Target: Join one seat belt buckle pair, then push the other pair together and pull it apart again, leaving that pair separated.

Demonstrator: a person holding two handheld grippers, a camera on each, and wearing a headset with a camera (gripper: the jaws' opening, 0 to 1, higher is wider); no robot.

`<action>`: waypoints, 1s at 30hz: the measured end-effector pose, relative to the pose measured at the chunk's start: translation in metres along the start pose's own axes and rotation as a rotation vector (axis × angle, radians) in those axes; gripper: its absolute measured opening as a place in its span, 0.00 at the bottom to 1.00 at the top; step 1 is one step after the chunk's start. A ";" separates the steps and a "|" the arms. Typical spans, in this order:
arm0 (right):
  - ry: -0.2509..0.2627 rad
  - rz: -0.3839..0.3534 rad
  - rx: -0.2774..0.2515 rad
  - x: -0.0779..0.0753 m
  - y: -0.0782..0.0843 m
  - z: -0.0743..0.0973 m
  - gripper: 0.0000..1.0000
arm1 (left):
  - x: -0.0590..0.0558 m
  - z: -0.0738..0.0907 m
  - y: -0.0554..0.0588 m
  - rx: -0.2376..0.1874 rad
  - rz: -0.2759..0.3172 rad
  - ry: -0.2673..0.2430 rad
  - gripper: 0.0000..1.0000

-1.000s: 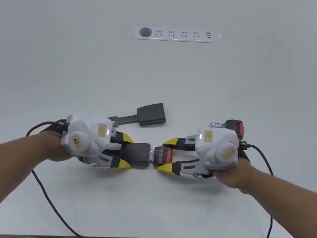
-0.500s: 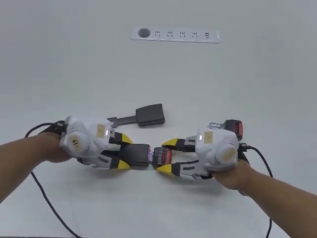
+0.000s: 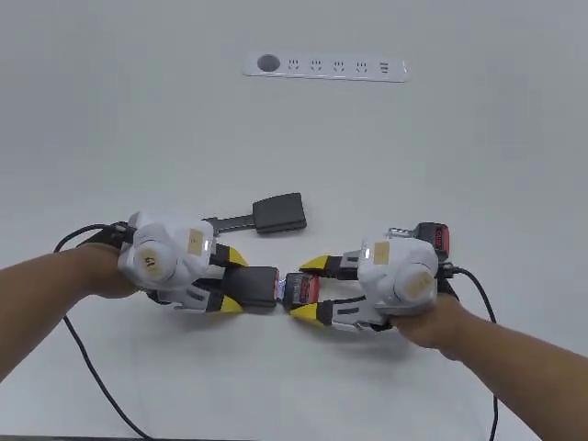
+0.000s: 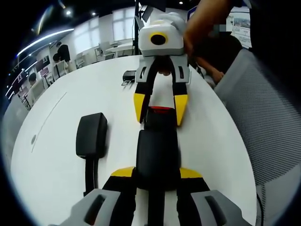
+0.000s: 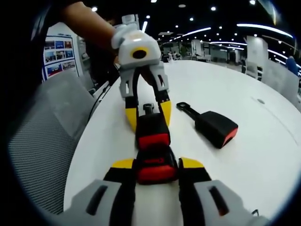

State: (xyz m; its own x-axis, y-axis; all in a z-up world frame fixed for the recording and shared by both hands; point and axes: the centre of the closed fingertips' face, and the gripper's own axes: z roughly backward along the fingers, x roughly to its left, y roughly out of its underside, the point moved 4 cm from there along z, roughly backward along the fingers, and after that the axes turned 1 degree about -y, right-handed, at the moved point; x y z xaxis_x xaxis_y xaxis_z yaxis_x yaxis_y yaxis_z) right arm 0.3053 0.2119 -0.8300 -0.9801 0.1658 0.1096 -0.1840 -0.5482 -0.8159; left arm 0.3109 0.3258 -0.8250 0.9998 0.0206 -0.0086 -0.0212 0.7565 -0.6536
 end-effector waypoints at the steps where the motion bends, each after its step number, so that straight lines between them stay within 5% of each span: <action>1: 0.003 -0.001 0.005 0.000 0.000 0.000 0.35 | 0.000 0.000 0.000 0.003 -0.006 0.000 0.34; 7: 0.045 0.029 0.041 0.003 -0.004 0.000 0.37 | 0.002 -0.002 0.000 0.060 0.012 0.000 0.35; 10: 0.047 -0.028 -0.013 0.006 -0.014 0.003 0.43 | 0.005 0.000 -0.002 0.092 0.111 -0.047 0.40; 12: 0.069 -0.042 -0.038 0.005 -0.020 0.008 0.52 | 0.004 0.003 -0.008 0.054 0.104 -0.044 0.50; 15: 0.093 -0.060 -0.068 0.003 -0.026 0.016 0.62 | 0.011 0.010 -0.015 0.016 0.185 -0.114 0.67; 17: 0.111 -0.092 -0.068 0.001 -0.025 0.023 0.73 | 0.013 0.017 -0.021 -0.004 0.176 -0.128 0.74; 24: 0.151 -0.079 -0.028 -0.003 -0.007 0.060 0.79 | 0.027 0.029 -0.030 -0.069 0.188 -0.205 0.81; 30: 0.223 -0.103 0.015 -0.033 0.022 0.105 0.78 | 0.050 0.039 -0.041 -0.077 0.181 -0.249 0.81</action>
State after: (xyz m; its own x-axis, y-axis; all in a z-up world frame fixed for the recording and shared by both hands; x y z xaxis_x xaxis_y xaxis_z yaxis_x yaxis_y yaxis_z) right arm 0.3254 0.1077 -0.7920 -0.9155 0.3975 0.0624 -0.2849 -0.5309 -0.7981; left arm 0.3612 0.3217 -0.7689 0.9472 0.3169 0.0493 -0.1885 0.6743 -0.7140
